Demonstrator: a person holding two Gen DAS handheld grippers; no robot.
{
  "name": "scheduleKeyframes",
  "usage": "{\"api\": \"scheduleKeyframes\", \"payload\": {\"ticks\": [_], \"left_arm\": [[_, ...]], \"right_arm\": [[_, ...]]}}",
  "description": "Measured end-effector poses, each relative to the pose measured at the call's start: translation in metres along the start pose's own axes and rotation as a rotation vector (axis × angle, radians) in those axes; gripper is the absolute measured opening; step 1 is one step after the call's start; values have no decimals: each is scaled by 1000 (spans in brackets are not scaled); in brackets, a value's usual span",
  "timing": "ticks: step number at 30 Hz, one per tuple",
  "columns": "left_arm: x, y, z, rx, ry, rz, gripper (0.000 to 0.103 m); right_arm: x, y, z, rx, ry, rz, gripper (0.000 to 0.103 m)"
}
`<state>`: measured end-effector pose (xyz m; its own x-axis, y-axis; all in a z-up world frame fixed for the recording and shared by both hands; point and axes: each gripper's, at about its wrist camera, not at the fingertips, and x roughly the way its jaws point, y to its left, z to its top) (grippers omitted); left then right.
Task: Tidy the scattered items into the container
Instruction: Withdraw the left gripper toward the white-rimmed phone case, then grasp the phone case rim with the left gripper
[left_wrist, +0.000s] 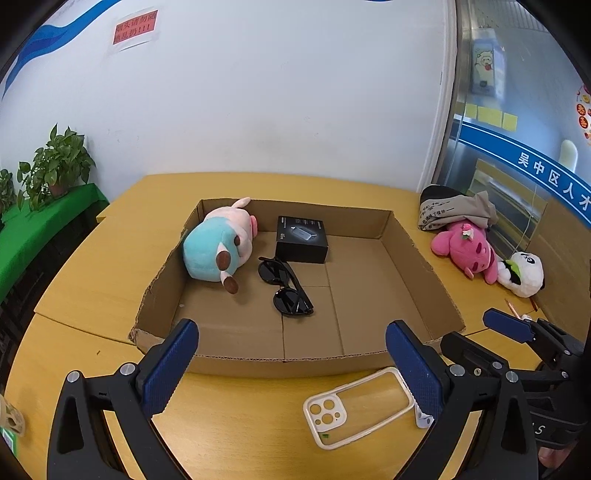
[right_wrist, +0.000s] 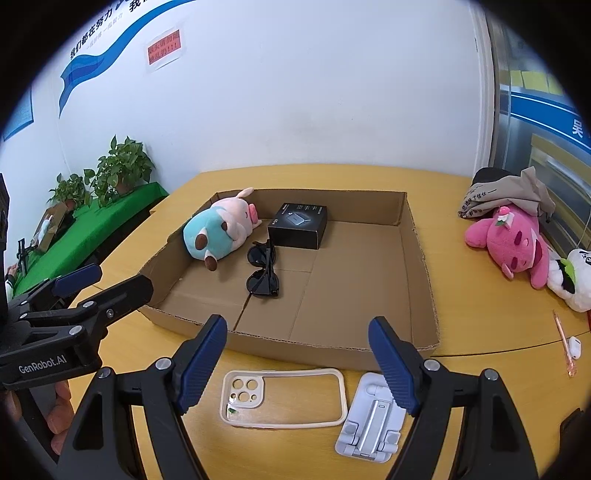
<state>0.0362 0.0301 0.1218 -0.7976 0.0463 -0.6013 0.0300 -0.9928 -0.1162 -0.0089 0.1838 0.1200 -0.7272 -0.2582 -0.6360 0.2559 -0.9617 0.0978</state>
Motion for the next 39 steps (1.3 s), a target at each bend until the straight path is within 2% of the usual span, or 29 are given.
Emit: {"api": "scheduleKeyframes", "payload": {"ticks": [9,17,22,27,32,35,37,39], "left_arm": [[10,1,-3,-5,24,-18,103],[23,7,-15,-9,70,-19,103],[46,20,-37,-41,148,-25,103],[76,30,-70,-101,282,-53,102],[98,24,-90,-130,377,-97,98],[109,19,-98,-145,423,-121,93],[117,16,-102,-161,459,-132,85],[118,11,-104,-140,446,-119,82]], "right_arm": [[9,-6,-3,7,23,-5,79],[19,-33,-15,52,66,-23,79],[33,-70,-36,134,135,-47,79],[48,-94,-57,176,205,-53,79],[62,-89,-73,149,276,-38,79],[69,-80,-78,131,300,-27,79],[70,-70,-77,98,303,-12,79],[71,-59,-76,56,304,3,79]]}}
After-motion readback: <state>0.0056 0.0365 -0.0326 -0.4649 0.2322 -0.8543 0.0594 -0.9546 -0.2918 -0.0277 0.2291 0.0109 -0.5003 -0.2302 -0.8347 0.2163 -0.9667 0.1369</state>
